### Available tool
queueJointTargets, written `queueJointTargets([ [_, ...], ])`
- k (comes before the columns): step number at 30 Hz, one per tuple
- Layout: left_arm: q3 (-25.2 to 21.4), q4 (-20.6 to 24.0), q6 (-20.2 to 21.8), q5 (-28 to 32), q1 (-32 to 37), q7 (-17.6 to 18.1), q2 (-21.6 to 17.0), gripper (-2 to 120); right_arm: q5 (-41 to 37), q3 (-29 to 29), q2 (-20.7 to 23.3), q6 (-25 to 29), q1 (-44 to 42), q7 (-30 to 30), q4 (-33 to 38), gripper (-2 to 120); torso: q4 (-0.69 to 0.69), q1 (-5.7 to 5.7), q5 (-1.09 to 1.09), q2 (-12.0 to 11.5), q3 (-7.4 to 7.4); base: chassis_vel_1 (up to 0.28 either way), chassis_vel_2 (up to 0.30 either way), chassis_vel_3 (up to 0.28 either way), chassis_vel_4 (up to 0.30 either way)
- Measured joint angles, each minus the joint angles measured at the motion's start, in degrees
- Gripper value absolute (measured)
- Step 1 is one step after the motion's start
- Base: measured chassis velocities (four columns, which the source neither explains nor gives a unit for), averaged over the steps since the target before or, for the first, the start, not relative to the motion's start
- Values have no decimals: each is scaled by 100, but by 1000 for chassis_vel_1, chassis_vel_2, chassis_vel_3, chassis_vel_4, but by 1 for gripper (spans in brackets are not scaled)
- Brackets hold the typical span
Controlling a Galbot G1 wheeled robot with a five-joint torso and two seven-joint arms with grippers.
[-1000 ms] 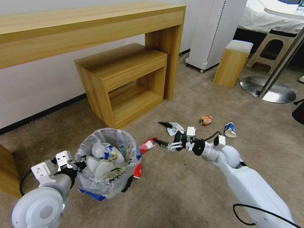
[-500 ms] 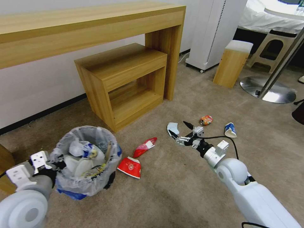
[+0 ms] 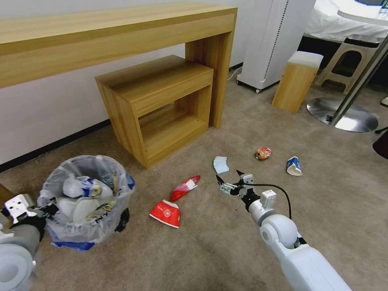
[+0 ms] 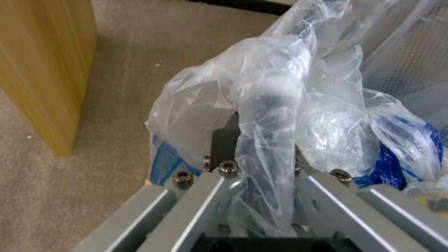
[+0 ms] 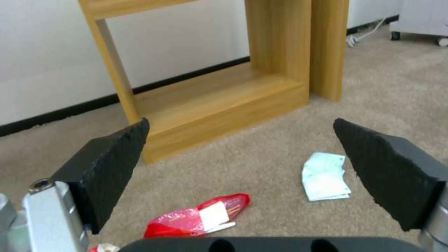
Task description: Pick up the trash bin and place the garbage on the floor into it.
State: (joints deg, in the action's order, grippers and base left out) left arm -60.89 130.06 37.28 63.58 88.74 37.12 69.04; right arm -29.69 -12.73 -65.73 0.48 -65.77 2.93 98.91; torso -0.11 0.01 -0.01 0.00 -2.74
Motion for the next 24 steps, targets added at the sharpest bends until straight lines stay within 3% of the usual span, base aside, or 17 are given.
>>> queueJointTargets([
  [16, -178, -285, -12, -2, -52, -99, 37, 0, 95, -68, -108, 302, -203, 104, 38, 100, 0, 0, 0, 0, 0, 0, 0, 0, 0],
  [24, -272, -359, -19, 5, -70, -134, 23, 0, 106, -23, -196, 387, -155, 159, -75, 100, 0, 0, 1, 0, 0, -104, 99, 98, -93],
])
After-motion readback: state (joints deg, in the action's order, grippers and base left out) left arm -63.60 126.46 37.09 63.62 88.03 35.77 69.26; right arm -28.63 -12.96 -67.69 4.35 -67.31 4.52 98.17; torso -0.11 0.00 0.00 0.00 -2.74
